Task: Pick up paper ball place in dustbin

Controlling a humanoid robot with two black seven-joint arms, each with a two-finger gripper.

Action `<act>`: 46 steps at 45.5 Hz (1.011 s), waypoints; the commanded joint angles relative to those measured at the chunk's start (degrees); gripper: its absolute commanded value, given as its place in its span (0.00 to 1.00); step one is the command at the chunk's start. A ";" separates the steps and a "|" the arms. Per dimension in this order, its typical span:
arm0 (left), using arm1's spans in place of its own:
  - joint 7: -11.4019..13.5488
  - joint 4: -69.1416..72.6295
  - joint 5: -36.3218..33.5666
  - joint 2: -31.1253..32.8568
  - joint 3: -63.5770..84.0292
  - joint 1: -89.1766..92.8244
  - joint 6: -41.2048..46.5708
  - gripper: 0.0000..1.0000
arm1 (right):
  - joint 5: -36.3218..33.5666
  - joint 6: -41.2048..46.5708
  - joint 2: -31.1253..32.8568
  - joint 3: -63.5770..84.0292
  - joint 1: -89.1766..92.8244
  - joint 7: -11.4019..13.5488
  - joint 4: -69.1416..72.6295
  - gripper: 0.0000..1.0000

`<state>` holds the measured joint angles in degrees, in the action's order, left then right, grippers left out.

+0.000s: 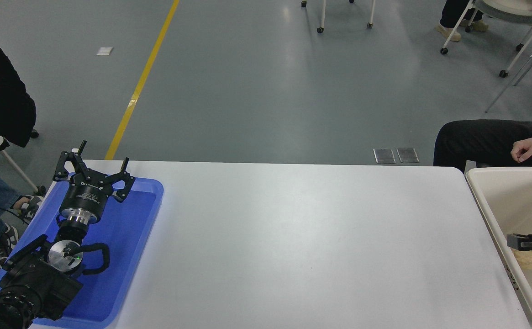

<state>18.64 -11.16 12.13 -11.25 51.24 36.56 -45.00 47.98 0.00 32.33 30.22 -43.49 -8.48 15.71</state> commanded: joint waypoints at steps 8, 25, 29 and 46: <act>0.00 0.00 0.00 0.00 0.00 0.00 0.00 1.00 | -2.10 -1.05 0.98 -33.45 -2.92 -0.22 5.29 1.00; 0.08 0.00 0.00 0.00 0.00 -0.09 0.00 1.00 | -18.43 -0.26 1.77 -64.14 1.56 -0.22 26.38 1.00; 0.08 0.00 0.00 0.00 0.00 0.00 0.00 1.00 | -26.08 0.00 0.55 -66.69 2.00 -0.22 29.99 1.00; 0.08 0.00 0.00 0.09 0.00 0.00 0.00 1.00 | -51.84 13.27 -8.68 -68.37 2.27 -0.22 28.59 1.00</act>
<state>18.72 -11.16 12.13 -11.19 51.24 36.51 -45.00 9.87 5.97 28.74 -35.18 -41.78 -8.70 43.48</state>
